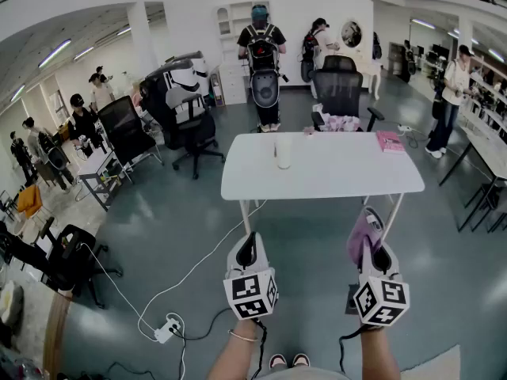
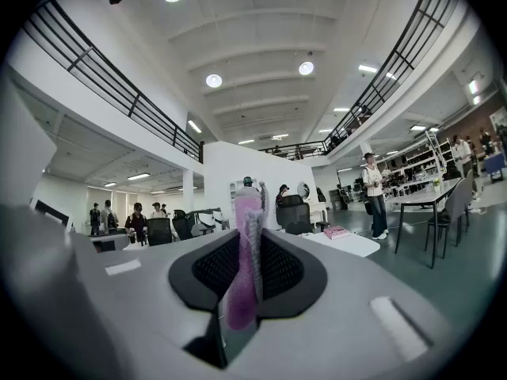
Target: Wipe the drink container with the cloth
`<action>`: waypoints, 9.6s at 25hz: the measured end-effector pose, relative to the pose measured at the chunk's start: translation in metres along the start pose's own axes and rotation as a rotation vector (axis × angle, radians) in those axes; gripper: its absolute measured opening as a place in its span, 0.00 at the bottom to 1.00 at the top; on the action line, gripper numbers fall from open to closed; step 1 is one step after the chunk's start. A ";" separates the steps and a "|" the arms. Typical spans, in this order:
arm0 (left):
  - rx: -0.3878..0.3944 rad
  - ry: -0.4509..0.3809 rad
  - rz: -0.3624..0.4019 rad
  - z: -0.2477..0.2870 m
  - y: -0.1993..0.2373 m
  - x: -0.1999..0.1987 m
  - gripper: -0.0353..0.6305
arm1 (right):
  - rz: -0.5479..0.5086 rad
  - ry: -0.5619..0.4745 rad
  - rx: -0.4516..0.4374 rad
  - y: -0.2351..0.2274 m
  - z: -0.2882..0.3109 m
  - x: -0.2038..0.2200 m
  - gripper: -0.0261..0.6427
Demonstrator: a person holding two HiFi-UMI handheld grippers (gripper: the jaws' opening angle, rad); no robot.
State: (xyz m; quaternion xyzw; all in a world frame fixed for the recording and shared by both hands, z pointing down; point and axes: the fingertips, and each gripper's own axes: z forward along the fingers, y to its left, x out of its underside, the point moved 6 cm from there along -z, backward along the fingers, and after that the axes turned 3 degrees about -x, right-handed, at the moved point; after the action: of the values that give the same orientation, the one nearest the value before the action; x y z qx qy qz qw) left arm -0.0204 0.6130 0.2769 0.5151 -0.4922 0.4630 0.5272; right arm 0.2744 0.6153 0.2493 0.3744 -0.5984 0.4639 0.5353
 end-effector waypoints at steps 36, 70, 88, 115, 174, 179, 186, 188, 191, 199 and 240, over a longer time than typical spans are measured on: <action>0.123 0.052 -0.007 -0.004 0.009 0.001 0.36 | 0.111 0.041 0.054 -0.001 -0.005 0.018 0.14; 0.132 0.097 0.006 0.106 0.042 0.024 0.41 | 0.139 0.076 0.034 -0.014 0.120 0.031 0.14; 0.030 0.095 -0.002 0.286 0.019 0.031 0.41 | 0.135 0.119 -0.076 -0.097 0.318 0.018 0.14; 0.156 0.105 0.004 0.513 0.032 0.035 0.41 | 0.129 0.130 -0.004 -0.127 0.510 0.012 0.14; 0.526 0.306 0.198 0.667 0.028 0.120 0.47 | 0.141 0.349 0.098 -0.139 0.672 0.070 0.14; 0.531 0.317 0.210 0.672 0.025 0.129 0.48 | 0.150 0.370 0.088 -0.141 0.674 0.081 0.14; 0.533 0.311 0.198 0.674 0.024 0.130 0.50 | 0.156 0.393 0.062 -0.139 0.677 0.088 0.14; 0.536 0.313 0.189 0.676 0.024 0.131 0.50 | 0.158 0.400 0.052 -0.138 0.679 0.090 0.14; 0.542 0.314 0.177 0.676 0.024 0.132 0.51 | 0.157 0.406 0.036 -0.137 0.682 0.092 0.14; 0.576 0.300 0.179 0.676 0.024 0.134 0.49 | 0.149 0.410 0.004 -0.134 0.691 0.091 0.14; 0.579 0.272 0.165 0.679 0.021 0.145 0.48 | -0.100 0.824 -0.757 -0.055 0.768 0.028 0.14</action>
State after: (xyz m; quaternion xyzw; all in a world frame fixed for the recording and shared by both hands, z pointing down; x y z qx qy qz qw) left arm -0.0578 -0.0668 0.4124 0.5352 -0.3053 0.6894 0.3808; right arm 0.0972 -0.1333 0.2886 -0.0280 -0.4462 0.2986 0.8432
